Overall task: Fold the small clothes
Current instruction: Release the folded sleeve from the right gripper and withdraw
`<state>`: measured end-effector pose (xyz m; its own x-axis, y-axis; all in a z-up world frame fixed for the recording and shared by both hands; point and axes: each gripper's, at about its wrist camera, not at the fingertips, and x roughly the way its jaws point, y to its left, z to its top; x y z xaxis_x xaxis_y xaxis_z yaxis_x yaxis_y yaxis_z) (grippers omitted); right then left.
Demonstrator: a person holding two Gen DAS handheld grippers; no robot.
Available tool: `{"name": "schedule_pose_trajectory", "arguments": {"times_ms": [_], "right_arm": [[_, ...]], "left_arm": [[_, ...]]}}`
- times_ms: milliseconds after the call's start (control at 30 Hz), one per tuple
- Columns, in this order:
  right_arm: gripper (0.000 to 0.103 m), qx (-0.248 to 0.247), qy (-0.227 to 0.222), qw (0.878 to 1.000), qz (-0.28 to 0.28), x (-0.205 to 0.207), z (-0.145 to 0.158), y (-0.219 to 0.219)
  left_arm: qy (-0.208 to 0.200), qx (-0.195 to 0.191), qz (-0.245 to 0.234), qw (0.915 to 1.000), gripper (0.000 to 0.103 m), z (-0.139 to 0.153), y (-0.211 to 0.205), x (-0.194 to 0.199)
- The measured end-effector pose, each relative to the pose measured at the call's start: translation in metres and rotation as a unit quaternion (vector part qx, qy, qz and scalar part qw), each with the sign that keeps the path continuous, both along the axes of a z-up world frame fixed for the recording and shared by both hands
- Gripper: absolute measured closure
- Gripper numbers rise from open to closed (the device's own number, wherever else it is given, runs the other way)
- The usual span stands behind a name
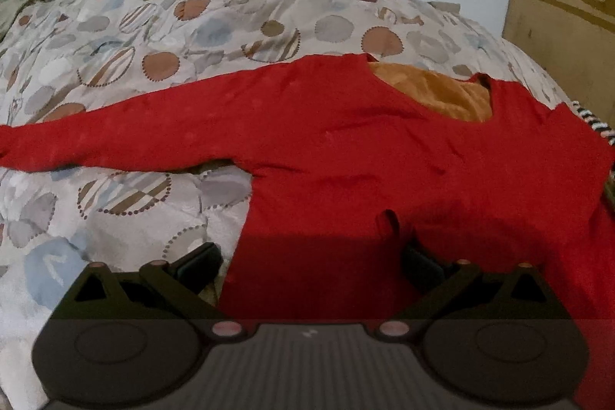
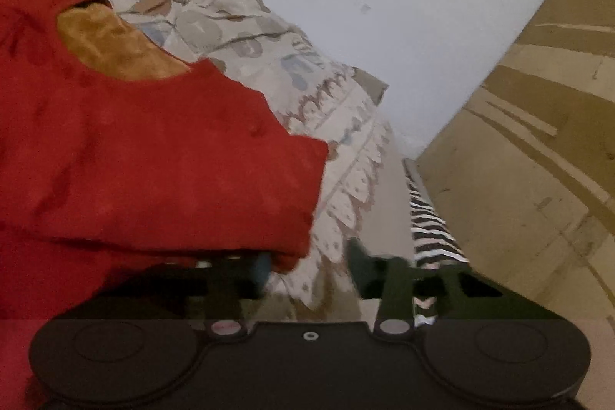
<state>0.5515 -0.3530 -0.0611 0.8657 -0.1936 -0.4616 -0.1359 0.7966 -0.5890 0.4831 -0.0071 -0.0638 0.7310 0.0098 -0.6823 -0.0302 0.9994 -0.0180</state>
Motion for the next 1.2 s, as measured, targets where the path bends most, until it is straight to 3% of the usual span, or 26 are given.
{"name": "schedule_pose_trajectory", "arguments": {"times_ms": [133, 233, 300, 467, 633, 733, 867, 933, 1033, 1100, 1200], "right_arm": [[0.093, 0.077, -0.019, 0.997, -0.018, -0.008, 0.018, -0.007], [0.093, 0.175, -0.010, 0.982, -0.066, -0.007, 0.024, -0.029], [0.093, 0.211, 0.005, 0.974, -0.085, -0.005, 0.019, -0.037], [0.093, 0.211, 0.019, 0.973, -0.089, -0.001, 0.015, -0.034], [0.089, 0.192, 0.033, 0.978, -0.080, -0.001, 0.012, -0.032], [0.071, 0.160, 0.046, 0.981, -0.100, -0.006, 0.012, -0.034], [0.061, 0.112, 0.033, 0.981, -0.154, -0.012, 0.014, -0.037], [0.045, 0.127, 0.002, 0.976, -0.175, -0.015, 0.023, -0.040], [0.025, 0.178, -0.028, 0.970, -0.160, -0.017, 0.035, -0.040], [0.021, 0.185, -0.032, 0.972, -0.144, -0.013, 0.037, -0.033], [0.010, 0.155, -0.035, 0.978, -0.133, -0.005, 0.032, -0.020]], "left_arm": [[0.002, 0.014, 0.002, 0.9999, 0.000, -0.003, -0.004, 0.000], [-0.011, 0.020, 0.025, 0.9994, 0.000, -0.007, -0.010, -0.005], [-0.025, 0.026, 0.039, 0.9986, 0.000, -0.012, -0.014, -0.009], [-0.059, 0.041, 0.056, 0.9958, 0.000, -0.019, -0.021, -0.019], [-0.063, 0.026, 0.057, 0.9960, 0.000, -0.021, -0.018, -0.021], [-0.069, 0.016, 0.057, 0.9958, 0.000, -0.023, -0.015, -0.023], [-0.075, 0.018, 0.058, 0.9953, 0.000, -0.025, -0.015, -0.024], [-0.075, 0.017, 0.058, 0.9953, 0.000, -0.025, -0.015, -0.025], [-0.075, 0.015, 0.058, 0.9954, 0.000, -0.025, -0.015, -0.024], [-0.075, 0.014, 0.058, 0.9954, 0.000, -0.025, -0.015, -0.024], [-0.075, 0.014, 0.058, 0.9954, 0.000, -0.025, -0.015, -0.024]]}}
